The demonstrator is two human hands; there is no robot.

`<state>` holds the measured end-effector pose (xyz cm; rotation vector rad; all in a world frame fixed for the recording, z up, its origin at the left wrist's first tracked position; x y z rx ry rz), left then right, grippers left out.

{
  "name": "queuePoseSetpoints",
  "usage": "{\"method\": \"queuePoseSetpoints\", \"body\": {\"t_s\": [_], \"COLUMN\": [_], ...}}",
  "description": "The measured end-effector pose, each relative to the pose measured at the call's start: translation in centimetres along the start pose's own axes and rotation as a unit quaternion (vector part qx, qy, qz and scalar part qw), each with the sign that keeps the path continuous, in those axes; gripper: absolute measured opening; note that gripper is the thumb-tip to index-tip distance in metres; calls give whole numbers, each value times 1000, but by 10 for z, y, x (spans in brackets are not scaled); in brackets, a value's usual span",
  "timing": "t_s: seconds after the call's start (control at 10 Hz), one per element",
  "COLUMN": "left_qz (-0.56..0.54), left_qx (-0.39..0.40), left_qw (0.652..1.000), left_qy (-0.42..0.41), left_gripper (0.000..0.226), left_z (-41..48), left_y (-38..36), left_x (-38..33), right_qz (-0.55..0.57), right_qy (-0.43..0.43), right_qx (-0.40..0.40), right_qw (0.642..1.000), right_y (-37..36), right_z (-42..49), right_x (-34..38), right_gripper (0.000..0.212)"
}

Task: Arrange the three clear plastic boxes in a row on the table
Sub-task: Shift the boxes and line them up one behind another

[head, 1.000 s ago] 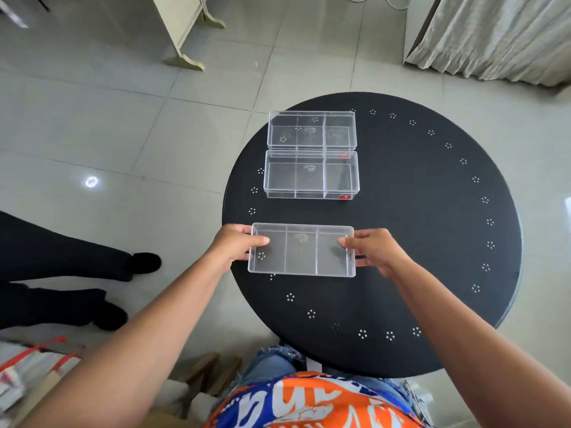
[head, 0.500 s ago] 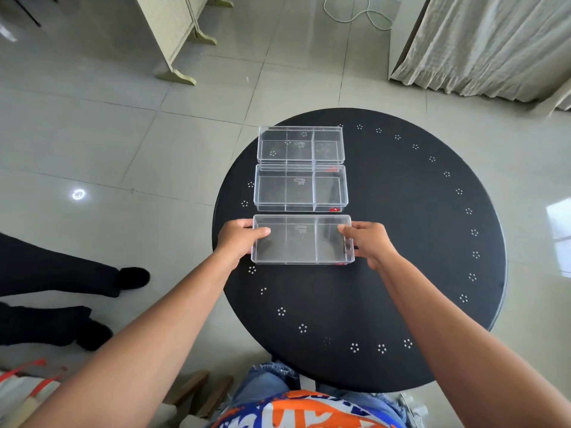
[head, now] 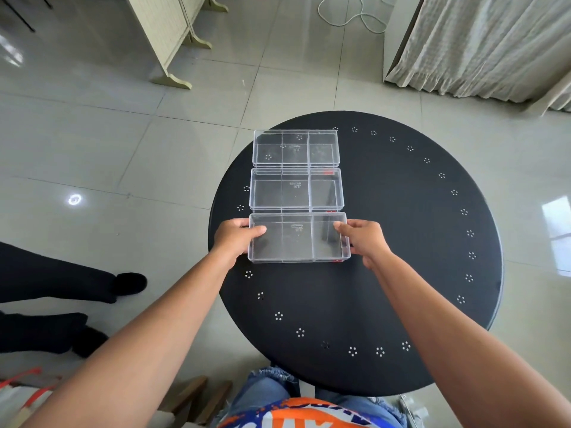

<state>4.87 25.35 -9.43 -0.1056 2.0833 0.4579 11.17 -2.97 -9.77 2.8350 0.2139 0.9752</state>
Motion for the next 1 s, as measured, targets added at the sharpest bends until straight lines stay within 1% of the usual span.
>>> {"method": "queuePoseSetpoints", "body": {"t_s": [0.2,0.4,0.5,0.6,0.7,0.8,0.9,1.0], "left_qz": [2,7,2,-4,-5,-1,1,40], "left_qx": [-2,-3,-1,-1,-1,-7,-4,-38], "left_qw": [1000,1000,1000,1000,1000,1000,1000,998], "left_qy": [7,10,8,9,3,-7,-17,-32], "left_gripper": [29,29,27,34,34,33,45,63], "left_z": [4,4,3,2,1,-3,-1,-7], "left_y": [0,0,0,0,1,4,4,5], "left_x": [3,1,1,3,2,-3,-3,-12], "right_qz": [-7,-12,-14,-11,-2,-8,8,-11], "right_qy": [-2,5,3,3,1,-1,-12,-5], "right_qx": [7,9,9,8,16,15,20,4], "right_qw": [1000,1000,1000,1000,1000,1000,1000,1000], "right_y": [0,0,0,2,1,4,6,13], "right_z": [0,-1,1,0,-1,-1,5,2], "right_x": [0,2,-1,0,1,1,-3,0], "right_gripper": [8,16,12,8,11,17,52,57]}}
Point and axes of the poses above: each hand's wrist, its own z-axis towards the middle knuckle, its own y-axis out of the back of the hand, x = y × z, the point moved 6 cm from there along z, towards the middle knuckle, and after that the axes turned 12 degrees about -y, right-handed, at the moved point
